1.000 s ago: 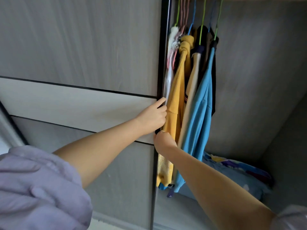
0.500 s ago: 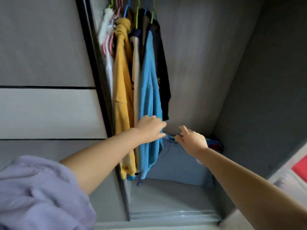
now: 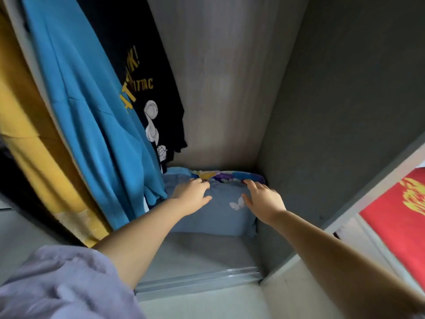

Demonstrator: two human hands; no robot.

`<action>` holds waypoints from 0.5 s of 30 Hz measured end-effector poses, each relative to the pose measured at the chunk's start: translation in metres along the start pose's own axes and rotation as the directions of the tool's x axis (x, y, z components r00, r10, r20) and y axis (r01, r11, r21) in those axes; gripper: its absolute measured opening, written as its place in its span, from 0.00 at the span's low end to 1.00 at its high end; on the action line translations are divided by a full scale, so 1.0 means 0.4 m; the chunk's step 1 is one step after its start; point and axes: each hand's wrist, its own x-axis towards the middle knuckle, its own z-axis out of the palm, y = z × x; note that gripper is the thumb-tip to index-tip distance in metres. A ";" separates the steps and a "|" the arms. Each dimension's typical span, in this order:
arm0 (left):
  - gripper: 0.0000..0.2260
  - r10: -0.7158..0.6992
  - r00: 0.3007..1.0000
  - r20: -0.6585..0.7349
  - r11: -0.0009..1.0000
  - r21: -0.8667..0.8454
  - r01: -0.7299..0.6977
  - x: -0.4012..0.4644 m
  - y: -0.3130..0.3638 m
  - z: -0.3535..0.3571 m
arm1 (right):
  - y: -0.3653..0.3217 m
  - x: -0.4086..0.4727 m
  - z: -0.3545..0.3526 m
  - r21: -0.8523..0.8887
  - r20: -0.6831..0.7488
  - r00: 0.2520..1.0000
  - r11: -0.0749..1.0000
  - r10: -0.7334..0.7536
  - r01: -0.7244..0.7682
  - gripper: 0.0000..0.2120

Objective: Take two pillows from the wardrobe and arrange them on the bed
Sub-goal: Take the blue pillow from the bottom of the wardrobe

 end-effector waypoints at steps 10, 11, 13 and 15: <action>0.19 -0.029 0.983 0.179 0.996 -0.076 0.043 0.313 -0.121 0.187 | 0.080 0.285 0.201 0.031 0.151 0.988 0.999 0.039 -0.044 0.26; 0.20 -0.040 0.972 0.230 0.997 -0.050 0.053 0.344 -0.136 0.215 | 0.092 0.309 0.231 0.028 0.169 0.984 0.997 0.062 -0.068 0.26; 0.21 -0.048 0.955 0.291 0.999 -0.006 0.052 0.407 -0.170 0.282 | 0.117 0.359 0.299 0.041 0.219 0.969 0.991 0.112 -0.124 0.26; 0.21 -0.042 0.947 0.318 0.999 0.024 0.037 0.462 -0.201 0.358 | 0.142 0.406 0.383 0.056 0.273 0.953 0.987 0.133 -0.154 0.27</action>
